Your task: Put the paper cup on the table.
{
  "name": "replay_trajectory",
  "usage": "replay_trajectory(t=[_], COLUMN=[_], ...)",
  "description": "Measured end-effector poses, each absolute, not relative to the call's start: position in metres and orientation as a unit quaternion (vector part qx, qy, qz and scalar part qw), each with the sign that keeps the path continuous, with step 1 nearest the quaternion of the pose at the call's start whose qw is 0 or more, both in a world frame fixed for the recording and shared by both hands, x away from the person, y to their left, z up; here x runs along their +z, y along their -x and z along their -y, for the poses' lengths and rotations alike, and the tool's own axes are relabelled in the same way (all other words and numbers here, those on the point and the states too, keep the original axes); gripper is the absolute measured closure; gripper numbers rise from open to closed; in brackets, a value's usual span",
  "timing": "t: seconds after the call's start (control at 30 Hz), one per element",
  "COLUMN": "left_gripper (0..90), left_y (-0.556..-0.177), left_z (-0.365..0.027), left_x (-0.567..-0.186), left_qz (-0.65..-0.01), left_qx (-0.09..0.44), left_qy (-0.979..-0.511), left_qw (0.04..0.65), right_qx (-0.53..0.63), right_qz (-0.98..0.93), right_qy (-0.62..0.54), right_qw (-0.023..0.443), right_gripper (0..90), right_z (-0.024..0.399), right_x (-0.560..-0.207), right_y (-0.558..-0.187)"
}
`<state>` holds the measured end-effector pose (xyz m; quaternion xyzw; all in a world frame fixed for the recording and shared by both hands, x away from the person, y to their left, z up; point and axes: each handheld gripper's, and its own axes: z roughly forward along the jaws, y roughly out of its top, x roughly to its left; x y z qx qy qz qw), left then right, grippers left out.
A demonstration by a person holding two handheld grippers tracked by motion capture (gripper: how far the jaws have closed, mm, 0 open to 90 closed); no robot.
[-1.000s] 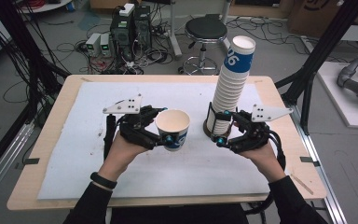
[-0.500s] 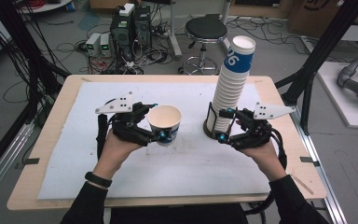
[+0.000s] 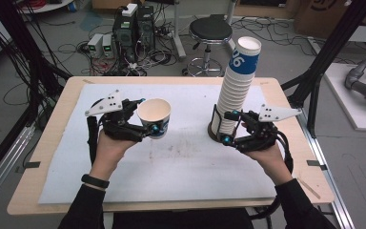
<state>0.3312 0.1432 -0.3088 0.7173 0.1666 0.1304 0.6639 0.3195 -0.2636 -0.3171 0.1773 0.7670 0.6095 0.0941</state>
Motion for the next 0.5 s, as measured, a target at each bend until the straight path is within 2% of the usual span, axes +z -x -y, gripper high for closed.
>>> replay_trajectory(t=[0.5], left_gripper=[21.9], left_y=[-0.343], left_z=[-0.161], left_x=[-0.32], left_qz=[-0.237], left_qx=[0.186], left_qy=[-0.705], left_qw=[0.643], right_qx=[0.605], right_qz=[-0.77], right_qy=[-0.175], right_qw=[0.103], right_gripper=[20.4], right_z=[0.262], right_x=[-0.318], right_y=[-0.32])
